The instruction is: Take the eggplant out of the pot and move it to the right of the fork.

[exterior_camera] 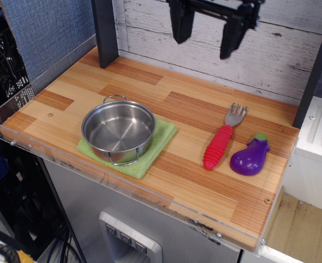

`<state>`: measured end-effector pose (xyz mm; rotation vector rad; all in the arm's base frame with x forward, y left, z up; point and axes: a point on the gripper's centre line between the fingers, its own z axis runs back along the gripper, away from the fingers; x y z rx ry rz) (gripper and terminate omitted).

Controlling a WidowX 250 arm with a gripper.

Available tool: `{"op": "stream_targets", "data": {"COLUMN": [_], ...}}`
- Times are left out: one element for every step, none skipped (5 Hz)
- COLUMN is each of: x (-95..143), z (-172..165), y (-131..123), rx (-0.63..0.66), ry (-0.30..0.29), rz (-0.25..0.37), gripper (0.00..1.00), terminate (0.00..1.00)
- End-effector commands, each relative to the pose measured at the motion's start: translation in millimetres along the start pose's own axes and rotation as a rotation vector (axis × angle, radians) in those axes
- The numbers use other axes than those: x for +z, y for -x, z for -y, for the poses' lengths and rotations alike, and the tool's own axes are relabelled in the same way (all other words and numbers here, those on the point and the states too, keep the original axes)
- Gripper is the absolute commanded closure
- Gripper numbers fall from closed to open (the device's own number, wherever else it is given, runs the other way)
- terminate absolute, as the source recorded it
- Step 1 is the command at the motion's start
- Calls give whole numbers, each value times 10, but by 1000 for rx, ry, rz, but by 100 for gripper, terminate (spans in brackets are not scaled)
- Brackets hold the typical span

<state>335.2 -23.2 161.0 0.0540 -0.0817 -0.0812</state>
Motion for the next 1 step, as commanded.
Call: {"op": "stream_targets", "data": {"x": [120], "z": [-96], "y": [-37], "rx": [-116], "ry": [20], "rz": [-59], "gripper": [0], "terminate": [100]}}
